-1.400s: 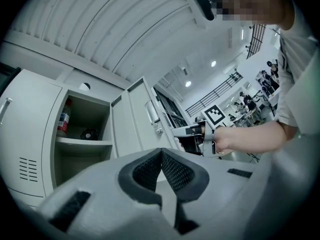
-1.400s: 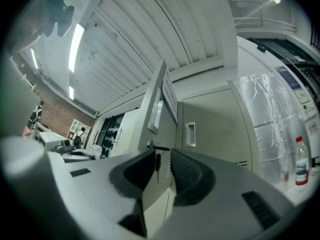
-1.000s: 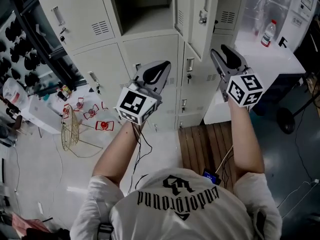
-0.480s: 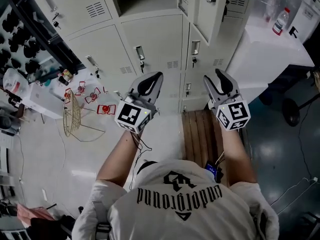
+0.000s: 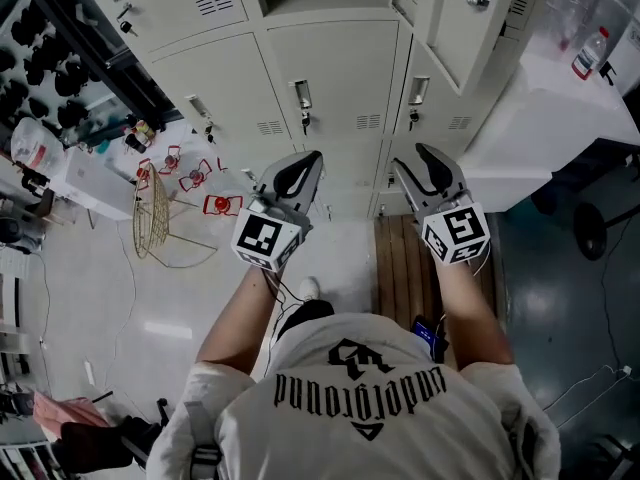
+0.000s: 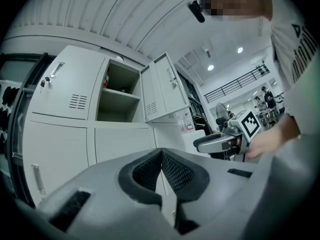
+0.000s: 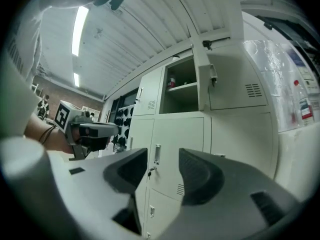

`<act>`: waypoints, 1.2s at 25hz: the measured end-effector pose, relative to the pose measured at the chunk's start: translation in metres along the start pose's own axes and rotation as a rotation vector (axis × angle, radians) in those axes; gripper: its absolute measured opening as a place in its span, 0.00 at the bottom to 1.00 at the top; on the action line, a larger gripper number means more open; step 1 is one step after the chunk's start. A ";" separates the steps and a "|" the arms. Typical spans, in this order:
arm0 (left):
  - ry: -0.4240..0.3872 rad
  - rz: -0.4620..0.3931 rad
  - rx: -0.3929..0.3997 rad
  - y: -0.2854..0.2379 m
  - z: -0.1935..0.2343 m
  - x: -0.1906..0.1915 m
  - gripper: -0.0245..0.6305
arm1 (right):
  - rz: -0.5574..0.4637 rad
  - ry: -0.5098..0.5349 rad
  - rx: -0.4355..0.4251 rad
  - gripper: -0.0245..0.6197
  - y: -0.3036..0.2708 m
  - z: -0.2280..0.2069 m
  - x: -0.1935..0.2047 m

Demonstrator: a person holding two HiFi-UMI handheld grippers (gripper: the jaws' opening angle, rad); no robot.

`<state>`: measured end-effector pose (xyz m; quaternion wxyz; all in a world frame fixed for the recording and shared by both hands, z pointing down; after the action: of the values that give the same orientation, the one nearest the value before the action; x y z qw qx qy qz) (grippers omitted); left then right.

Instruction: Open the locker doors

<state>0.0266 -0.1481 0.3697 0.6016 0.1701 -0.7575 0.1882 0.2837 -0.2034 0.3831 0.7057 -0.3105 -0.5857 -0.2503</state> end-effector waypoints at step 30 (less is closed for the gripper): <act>0.014 0.005 0.187 0.029 0.233 0.077 0.05 | 0.142 -0.063 0.032 0.35 -0.249 0.112 -0.013</act>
<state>-0.2013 -0.2394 0.3945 0.5878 0.2226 -0.7327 0.2608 0.0273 -0.2917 0.4201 0.7078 -0.3477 -0.5879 -0.1803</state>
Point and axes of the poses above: the fingertips, and each gripper's own axes: y backward along the fingers, z to its left, x out of its underside, the point moved 9 cm from there along y, backward along the fingers, and after that the axes turned 11 degrees about z, right-handed, at the moved point
